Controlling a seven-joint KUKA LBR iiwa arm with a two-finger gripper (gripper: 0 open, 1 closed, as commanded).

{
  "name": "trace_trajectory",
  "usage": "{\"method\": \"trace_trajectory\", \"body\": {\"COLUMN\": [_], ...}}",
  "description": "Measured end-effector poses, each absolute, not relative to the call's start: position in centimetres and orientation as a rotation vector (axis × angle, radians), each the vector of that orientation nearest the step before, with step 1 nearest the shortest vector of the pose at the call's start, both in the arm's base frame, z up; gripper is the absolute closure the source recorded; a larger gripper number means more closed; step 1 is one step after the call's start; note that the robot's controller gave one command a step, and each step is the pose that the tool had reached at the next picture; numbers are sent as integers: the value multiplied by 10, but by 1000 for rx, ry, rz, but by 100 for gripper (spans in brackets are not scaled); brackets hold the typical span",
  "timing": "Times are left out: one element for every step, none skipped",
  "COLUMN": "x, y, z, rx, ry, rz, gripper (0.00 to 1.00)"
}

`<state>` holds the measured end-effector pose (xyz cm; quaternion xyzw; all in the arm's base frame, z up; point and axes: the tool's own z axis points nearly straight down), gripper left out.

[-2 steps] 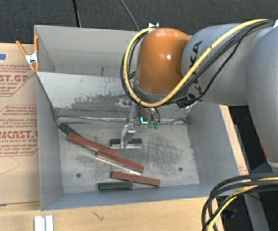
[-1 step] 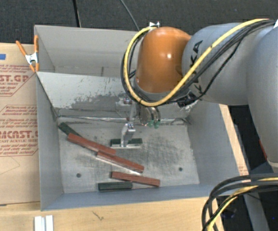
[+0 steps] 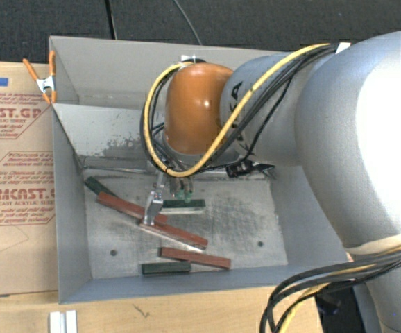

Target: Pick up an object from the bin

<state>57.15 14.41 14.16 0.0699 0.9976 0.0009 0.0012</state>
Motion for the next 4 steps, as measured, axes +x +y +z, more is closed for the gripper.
{"method": "trace_trajectory", "body": {"x": [590, 568, 575, 553], "y": [172, 179, 181, 198], "z": [129, 154, 81, 73], "rx": [88, 365, 439, 731], "ry": [3138, 3121, 3106, 3056], "rz": [2, 1, 4, 7], "gripper": [0, 0, 0, 100]}}
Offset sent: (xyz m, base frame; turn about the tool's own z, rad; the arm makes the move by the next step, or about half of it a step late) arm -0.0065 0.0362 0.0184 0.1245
